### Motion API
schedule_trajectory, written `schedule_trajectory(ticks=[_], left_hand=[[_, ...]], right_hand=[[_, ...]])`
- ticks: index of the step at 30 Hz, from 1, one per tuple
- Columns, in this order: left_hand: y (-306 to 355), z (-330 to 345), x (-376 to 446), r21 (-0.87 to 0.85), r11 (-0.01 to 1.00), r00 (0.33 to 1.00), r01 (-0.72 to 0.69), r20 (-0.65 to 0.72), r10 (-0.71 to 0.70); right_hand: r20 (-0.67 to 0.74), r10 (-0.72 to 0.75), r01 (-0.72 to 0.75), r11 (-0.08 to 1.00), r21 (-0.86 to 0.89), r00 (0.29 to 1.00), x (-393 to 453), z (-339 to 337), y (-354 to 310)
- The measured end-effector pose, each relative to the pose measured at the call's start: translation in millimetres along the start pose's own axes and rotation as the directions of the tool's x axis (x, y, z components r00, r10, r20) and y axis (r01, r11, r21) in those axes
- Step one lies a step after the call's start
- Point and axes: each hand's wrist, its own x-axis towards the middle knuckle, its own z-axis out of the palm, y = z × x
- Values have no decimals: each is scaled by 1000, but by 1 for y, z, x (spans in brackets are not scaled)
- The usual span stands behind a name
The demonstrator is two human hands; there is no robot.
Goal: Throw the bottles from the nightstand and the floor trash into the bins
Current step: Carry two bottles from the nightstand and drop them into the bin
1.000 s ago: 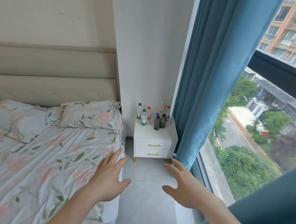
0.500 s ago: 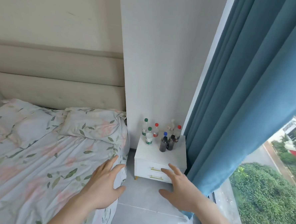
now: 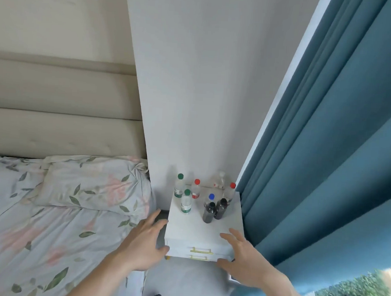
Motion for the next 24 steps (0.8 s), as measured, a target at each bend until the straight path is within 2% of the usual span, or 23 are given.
schedule_trajectory(ticks=[4,10,20,24], left_hand=[[-15,-12,63,85,996,997,-11,75,5],[-20,-11,141,116,993,983,-33,181,11],[-21,10,250,219,974,941,63,313,-131],[-21,21,295,179,981,917,78,374,-142]], right_hand=[[13,65,-66,998,23,998,52,-6,4],[63,118,-120,992,35,991,115,-21,13],[234,186,-175,982,-66,954,242,-32,38],[287,215,-189,975,-117,934,290,-29,53]])
